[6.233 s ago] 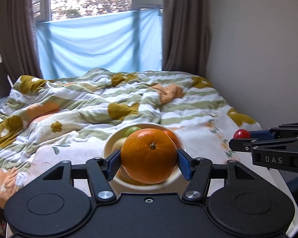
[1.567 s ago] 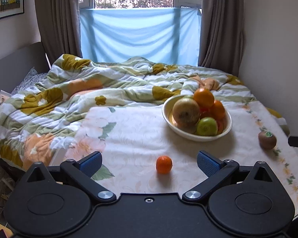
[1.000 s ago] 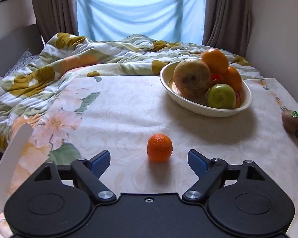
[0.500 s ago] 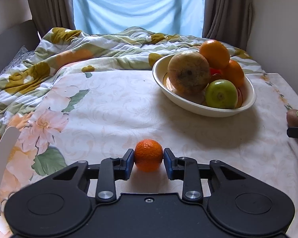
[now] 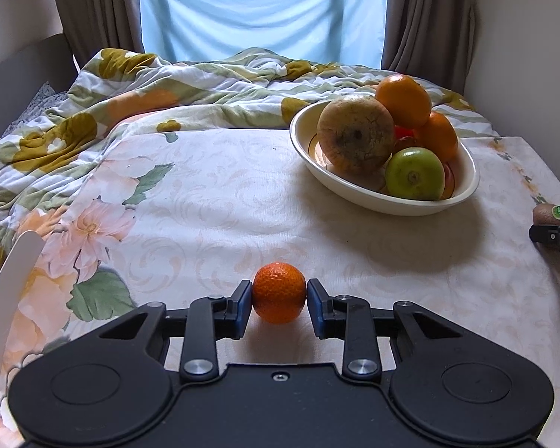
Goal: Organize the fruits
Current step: 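Lift the mandarin with the left tool while the right tool grasps the brown kiwi, then carry both fruits over the bowl and open the left tool to drop the mandarin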
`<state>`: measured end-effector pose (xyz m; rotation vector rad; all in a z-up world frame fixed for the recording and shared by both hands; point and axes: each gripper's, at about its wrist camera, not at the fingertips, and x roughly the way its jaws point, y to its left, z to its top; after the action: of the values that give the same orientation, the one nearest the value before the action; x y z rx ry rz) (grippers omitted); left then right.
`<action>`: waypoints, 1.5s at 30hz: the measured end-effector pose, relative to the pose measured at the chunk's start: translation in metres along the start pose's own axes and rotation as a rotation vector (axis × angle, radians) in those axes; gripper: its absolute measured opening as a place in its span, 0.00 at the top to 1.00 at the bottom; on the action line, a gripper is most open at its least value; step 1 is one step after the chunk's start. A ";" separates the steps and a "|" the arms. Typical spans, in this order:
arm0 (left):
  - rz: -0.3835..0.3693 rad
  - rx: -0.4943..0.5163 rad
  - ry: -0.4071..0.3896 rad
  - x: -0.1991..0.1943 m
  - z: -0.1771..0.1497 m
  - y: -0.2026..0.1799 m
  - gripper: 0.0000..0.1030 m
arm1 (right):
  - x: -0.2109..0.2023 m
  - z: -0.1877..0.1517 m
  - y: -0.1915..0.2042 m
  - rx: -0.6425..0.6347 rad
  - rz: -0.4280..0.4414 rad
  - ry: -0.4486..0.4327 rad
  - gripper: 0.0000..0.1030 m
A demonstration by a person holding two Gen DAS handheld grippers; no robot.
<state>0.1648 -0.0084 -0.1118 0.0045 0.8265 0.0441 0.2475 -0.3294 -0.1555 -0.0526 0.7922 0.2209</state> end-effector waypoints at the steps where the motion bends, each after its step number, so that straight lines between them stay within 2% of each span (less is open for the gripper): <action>1: 0.000 -0.002 -0.003 -0.001 0.001 0.000 0.66 | -0.001 0.001 -0.001 0.003 0.007 0.001 0.30; 6: -0.014 -0.008 -0.021 -0.012 0.006 -0.002 0.66 | -0.004 0.003 -0.001 0.020 0.012 0.011 0.30; 13: -0.026 -0.010 -0.052 -0.041 0.018 -0.010 0.66 | -0.028 0.015 0.005 0.024 0.031 -0.013 0.30; 21: -0.003 -0.030 -0.117 -0.086 0.039 -0.015 0.66 | -0.067 0.040 0.020 0.027 0.074 -0.035 0.30; 28: -0.010 -0.025 -0.173 -0.109 0.069 -0.008 0.66 | -0.097 0.066 0.035 -0.013 0.098 -0.072 0.30; 36: -0.069 0.021 -0.201 -0.097 0.110 0.005 0.66 | -0.113 0.092 0.053 -0.009 0.089 -0.120 0.30; 45: -0.162 0.100 -0.161 -0.045 0.158 0.018 0.66 | -0.098 0.119 0.077 0.052 0.043 -0.122 0.30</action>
<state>0.2496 0.0099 0.0289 0.0344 0.6647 -0.1489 0.2476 -0.2564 0.0004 0.0273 0.6773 0.2416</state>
